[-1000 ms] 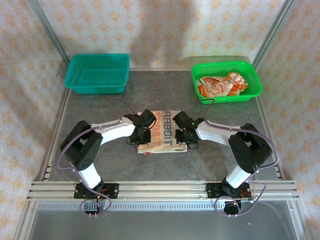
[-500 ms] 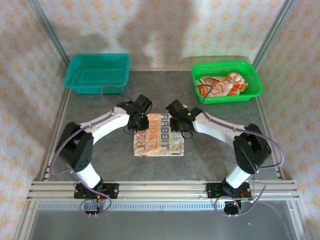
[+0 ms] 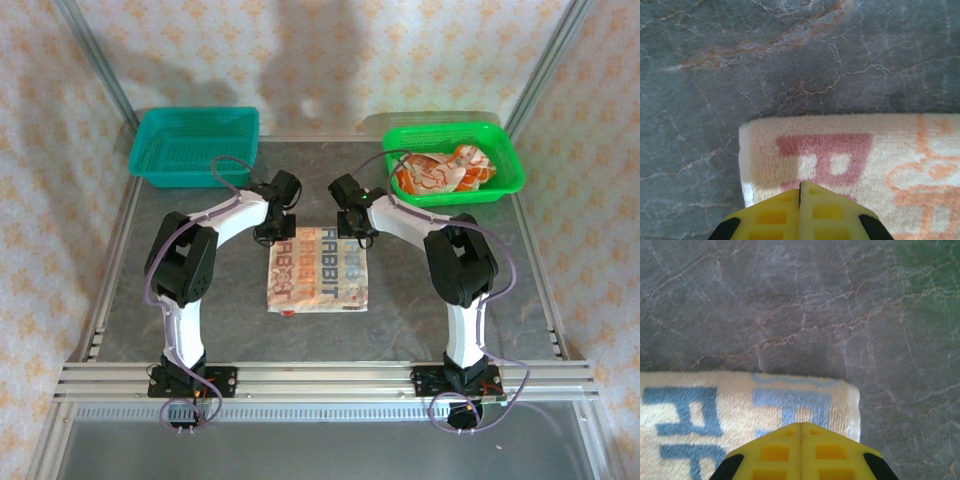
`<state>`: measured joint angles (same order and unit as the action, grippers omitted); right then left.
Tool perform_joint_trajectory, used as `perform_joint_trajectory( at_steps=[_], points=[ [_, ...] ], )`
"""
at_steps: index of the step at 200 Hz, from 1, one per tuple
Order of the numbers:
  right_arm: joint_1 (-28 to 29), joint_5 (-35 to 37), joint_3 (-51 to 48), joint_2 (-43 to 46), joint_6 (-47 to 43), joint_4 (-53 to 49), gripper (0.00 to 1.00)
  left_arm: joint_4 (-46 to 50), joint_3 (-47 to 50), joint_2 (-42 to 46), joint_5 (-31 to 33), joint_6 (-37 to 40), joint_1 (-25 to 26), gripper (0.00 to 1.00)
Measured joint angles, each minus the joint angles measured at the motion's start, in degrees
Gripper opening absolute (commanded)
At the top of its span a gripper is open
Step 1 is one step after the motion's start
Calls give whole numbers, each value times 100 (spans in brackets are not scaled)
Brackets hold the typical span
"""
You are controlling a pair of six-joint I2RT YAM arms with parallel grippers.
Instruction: Fold and stack the towels
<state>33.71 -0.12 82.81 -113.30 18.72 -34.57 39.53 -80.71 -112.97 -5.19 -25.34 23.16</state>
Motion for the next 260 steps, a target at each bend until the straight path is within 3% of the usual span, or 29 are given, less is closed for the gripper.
perform_joint_trajectory(
  at_steps=[85, 122, 167, 260],
  points=[
    [-286, -243, 61, -450, -105, 66, 1, -177, 155, -153, 105, -2, -146, 0],
    [-341, -387, 61, -433, -229, 90, 10, -188, 160, -131, 103, -4, -151, 0],
    [-341, -409, 81, -330, -299, -17, 25, -155, -2, -81, 81, 48, -295, 15],
    [-566, -376, 498, -411, -293, -229, 28, -140, -592, -398, 122, 299, -415, 23]
  ],
)
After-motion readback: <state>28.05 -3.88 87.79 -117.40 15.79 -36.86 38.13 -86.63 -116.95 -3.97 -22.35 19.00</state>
